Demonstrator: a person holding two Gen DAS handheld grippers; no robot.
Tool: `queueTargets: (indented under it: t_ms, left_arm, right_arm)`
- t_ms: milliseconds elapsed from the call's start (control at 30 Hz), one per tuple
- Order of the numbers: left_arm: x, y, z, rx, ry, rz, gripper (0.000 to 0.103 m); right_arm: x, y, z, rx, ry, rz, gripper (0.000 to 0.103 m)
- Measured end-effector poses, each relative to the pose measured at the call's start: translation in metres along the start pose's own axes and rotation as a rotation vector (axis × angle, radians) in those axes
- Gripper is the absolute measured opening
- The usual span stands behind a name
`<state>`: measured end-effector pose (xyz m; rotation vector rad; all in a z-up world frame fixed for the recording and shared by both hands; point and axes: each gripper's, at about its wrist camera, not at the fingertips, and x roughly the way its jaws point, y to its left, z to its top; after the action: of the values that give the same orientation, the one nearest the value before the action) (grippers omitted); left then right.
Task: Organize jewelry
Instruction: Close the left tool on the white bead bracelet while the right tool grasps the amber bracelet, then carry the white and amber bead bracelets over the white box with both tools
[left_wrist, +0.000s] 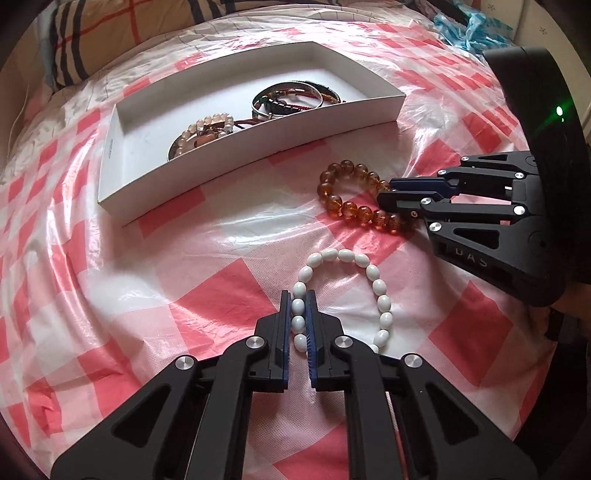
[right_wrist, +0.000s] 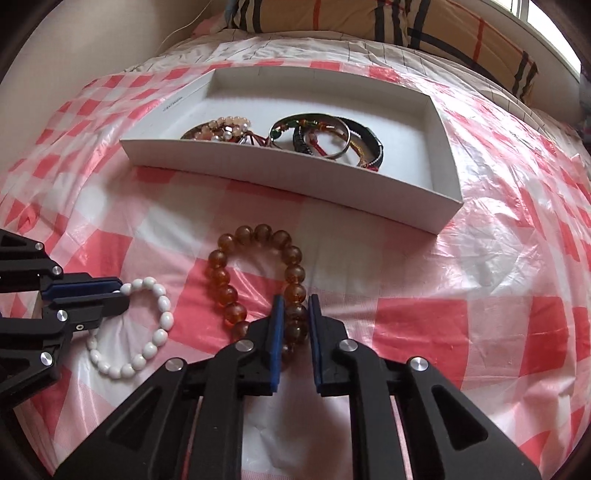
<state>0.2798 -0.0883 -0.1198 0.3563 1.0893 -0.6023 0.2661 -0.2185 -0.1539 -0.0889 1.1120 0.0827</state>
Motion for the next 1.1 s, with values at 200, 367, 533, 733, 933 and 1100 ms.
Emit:
queueTargets:
  t_ms: [200, 367, 533, 733, 933, 1100]
  left_arm:
    - [-0.007, 0.004, 0.005, -0.037, -0.038, -0.031, 0.007]
    - [-0.035, 0.016, 0.015, -0.128, -0.186, -0.106, 0.007]
    - [-0.058, 0.015, 0.024, -0.16, -0.311, -0.109, 0.007]
    - [-0.088, 0.025, 0.042, -0.242, -0.436, -0.126, 0.007]
    - [-0.103, 0.03, 0.068, -0.299, -0.52, -0.103, 0.007]
    - [-0.104, 0.025, 0.079, -0.311, -0.565, -0.021, 0.007]
  right_arm:
    - [-0.004, -0.022, 0.0, 0.146, 0.007, 0.192, 0.012]
    - [-0.014, -0.062, -0.003, 0.406, -0.068, 0.501, 0.012]
    - [-0.029, -0.079, -0.004, 0.524, -0.188, 0.707, 0.012]
    - [-0.044, -0.094, -0.004, 0.594, -0.3, 0.828, 0.012]
    - [-0.061, -0.112, -0.002, 0.639, -0.404, 0.846, 0.012]
    - [-0.069, -0.122, 0.006, 0.671, -0.475, 0.846, 0.012]
